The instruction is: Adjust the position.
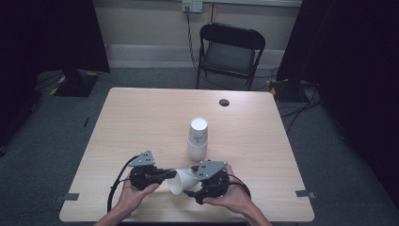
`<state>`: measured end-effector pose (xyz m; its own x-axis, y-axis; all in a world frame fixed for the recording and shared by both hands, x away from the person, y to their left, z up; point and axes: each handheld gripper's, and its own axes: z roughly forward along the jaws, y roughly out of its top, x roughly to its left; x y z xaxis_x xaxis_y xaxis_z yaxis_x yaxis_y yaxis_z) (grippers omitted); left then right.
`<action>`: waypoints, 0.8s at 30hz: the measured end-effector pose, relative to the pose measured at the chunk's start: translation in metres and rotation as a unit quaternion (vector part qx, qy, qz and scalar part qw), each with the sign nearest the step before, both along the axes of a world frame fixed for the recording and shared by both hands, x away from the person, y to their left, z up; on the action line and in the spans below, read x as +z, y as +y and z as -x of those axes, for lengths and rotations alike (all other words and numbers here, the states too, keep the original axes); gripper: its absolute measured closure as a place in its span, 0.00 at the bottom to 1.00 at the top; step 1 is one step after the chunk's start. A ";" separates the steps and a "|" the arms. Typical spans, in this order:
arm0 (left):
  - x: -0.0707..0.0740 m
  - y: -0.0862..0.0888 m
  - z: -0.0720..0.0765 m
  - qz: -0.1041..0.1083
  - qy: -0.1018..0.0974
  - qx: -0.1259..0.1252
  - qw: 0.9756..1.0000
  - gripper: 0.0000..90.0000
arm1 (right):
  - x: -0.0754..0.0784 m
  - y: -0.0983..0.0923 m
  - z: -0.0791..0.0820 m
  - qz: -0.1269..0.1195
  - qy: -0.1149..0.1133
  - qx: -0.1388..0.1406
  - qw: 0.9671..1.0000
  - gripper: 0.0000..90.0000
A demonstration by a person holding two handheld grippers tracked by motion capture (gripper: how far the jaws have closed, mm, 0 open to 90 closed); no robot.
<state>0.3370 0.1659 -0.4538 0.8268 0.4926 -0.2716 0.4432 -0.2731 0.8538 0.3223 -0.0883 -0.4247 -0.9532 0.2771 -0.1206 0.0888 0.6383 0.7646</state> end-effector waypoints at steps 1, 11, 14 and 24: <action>0.000 0.000 0.000 0.001 0.001 0.001 1.000 0.99 | -0.001 0.001 0.001 0.002 -0.003 -0.001 1.000 0.24; -0.002 0.001 0.000 0.009 0.016 0.002 1.000 0.98 | -0.007 0.010 0.001 0.012 -0.003 -0.002 1.000 0.18; -0.002 0.000 0.000 0.022 0.024 -0.003 0.999 0.98 | -0.008 0.012 0.002 0.016 -0.010 0.000 1.000 0.17; 0.000 -0.004 0.004 0.032 0.015 -0.007 0.999 0.97 | -0.012 0.016 0.003 0.017 0.000 0.005 1.000 0.25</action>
